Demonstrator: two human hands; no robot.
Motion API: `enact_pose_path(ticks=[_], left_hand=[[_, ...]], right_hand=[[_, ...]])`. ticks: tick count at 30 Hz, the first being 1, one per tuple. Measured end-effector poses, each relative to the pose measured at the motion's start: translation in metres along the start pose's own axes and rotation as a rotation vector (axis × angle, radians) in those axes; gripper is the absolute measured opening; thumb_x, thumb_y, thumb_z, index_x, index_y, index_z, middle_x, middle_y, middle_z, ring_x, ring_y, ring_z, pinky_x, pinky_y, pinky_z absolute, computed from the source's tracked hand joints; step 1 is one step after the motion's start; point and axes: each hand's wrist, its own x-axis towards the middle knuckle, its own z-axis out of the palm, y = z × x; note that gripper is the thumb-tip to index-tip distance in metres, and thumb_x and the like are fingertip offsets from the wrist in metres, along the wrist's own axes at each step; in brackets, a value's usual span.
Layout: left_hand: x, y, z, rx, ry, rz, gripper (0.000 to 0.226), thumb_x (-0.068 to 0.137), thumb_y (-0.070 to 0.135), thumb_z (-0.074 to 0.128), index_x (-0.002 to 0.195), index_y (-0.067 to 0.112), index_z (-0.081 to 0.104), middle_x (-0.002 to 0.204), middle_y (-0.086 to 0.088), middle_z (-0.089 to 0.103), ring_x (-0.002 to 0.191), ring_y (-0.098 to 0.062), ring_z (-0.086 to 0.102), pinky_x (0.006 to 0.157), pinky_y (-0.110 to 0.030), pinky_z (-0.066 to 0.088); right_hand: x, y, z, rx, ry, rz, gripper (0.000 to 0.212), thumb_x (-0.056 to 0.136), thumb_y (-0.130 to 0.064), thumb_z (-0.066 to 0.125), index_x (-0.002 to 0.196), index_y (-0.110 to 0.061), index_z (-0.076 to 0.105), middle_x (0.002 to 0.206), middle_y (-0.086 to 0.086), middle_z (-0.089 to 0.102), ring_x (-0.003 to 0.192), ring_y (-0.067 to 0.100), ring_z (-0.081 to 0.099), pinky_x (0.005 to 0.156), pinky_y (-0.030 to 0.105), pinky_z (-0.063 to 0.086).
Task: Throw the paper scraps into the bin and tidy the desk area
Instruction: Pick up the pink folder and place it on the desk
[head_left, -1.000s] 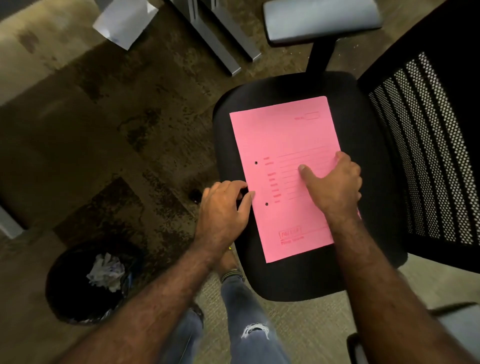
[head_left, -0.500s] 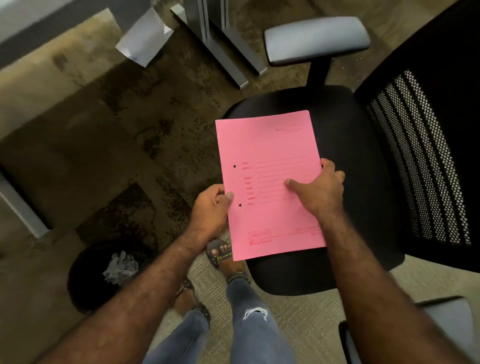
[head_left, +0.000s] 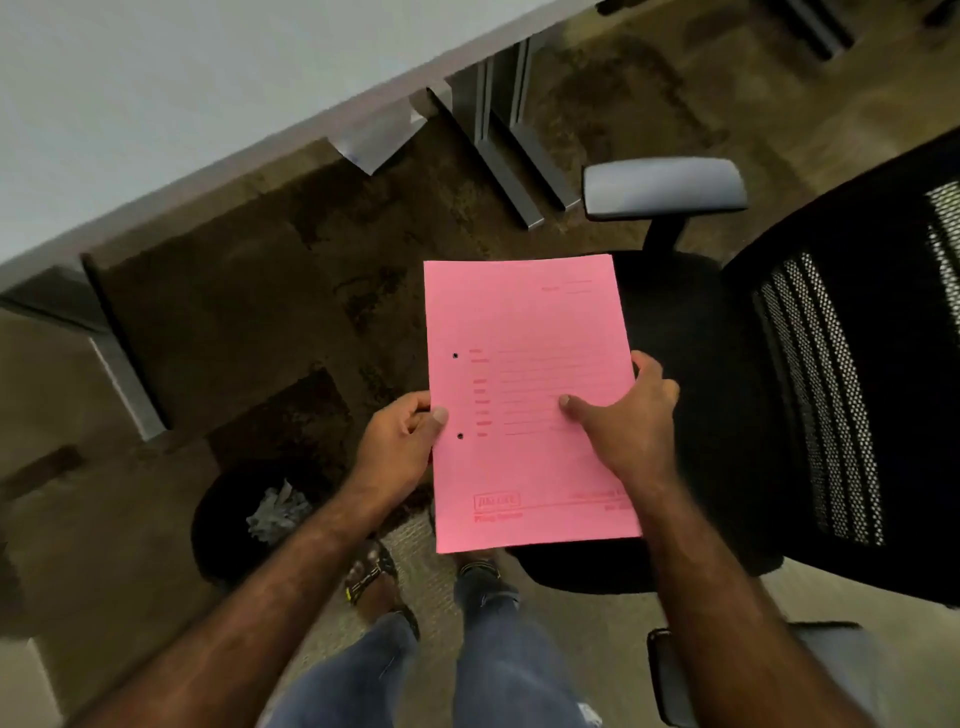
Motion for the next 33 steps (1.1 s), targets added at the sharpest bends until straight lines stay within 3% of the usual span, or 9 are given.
enact_pose_path(ticks=[4,9,16,20,25,29,33], left_hand=[[-0.024,0.023,-0.017,-0.037,0.030,-0.004,0.018,0.107,0.027,0.059,0.120,0.026,0.070,0.097,0.004,0.082,0.093,-0.014,0.079,0.088,-0.046,0.063],[-0.056,0.051,-0.038,-0.114,0.047,-0.006,0.020,0.107,0.027,0.059,0.123,0.022,0.071,0.101,0.001,0.082,0.097,-0.016,0.079,0.098,-0.051,0.061],[-0.096,0.091,-0.070,-0.167,0.050,0.025,0.018,0.106,0.028,0.060,0.121,0.028,0.071,0.106,0.006,0.082,0.101,-0.010,0.078,0.101,-0.045,0.059],[-0.114,0.106,-0.087,-0.190,0.066,0.031,0.017,0.106,0.030,0.060,0.120,0.031,0.070,0.107,0.007,0.081,0.102,-0.008,0.077,0.101,-0.040,0.059],[-0.132,0.120,-0.110,-0.221,0.111,0.054,0.016,0.107,0.028,0.059,0.116,0.034,0.070,0.106,0.008,0.082,0.100,-0.007,0.078,0.093,-0.032,0.059],[-0.141,0.126,-0.129,-0.217,0.155,0.081,0.020,0.107,0.028,0.057,0.122,0.027,0.070,0.102,0.008,0.082,0.094,-0.006,0.078,0.078,-0.020,0.055],[-0.142,0.126,-0.145,-0.229,0.226,0.086,0.021,0.107,0.030,0.057,0.123,0.028,0.070,0.100,0.008,0.082,0.091,-0.007,0.077,0.083,-0.032,0.053]], right_hand=[[-0.023,-0.026,-0.025,0.021,-0.013,-0.030,0.097,0.073,-0.032,0.094,0.149,-0.029,0.033,0.138,0.000,0.037,0.106,0.016,0.053,0.083,0.041,0.056],[-0.053,-0.060,-0.052,0.047,-0.022,-0.111,0.095,0.074,-0.033,0.093,0.148,-0.030,0.034,0.137,-0.001,0.037,0.108,0.019,0.057,0.090,0.051,0.060],[-0.083,-0.097,-0.088,0.086,-0.018,-0.251,0.092,0.075,-0.030,0.092,0.147,-0.029,0.036,0.133,-0.004,0.037,0.111,0.016,0.052,0.084,0.038,0.051],[-0.096,-0.119,-0.100,0.096,-0.051,-0.287,0.094,0.076,-0.027,0.091,0.151,-0.029,0.034,0.143,0.000,0.038,0.111,0.015,0.051,0.082,0.037,0.051],[-0.108,-0.152,-0.104,0.109,-0.100,-0.314,0.096,0.076,-0.025,0.091,0.153,-0.030,0.033,0.146,0.001,0.038,0.110,0.015,0.053,0.085,0.038,0.053],[-0.111,-0.177,-0.100,0.111,-0.151,-0.349,0.095,0.076,-0.025,0.092,0.152,-0.030,0.035,0.145,0.001,0.041,0.111,0.018,0.058,0.090,0.046,0.058],[-0.105,-0.196,-0.091,0.129,-0.232,-0.404,0.094,0.076,-0.025,0.092,0.151,-0.029,0.036,0.143,0.001,0.044,0.112,0.019,0.060,0.077,0.035,0.056]])
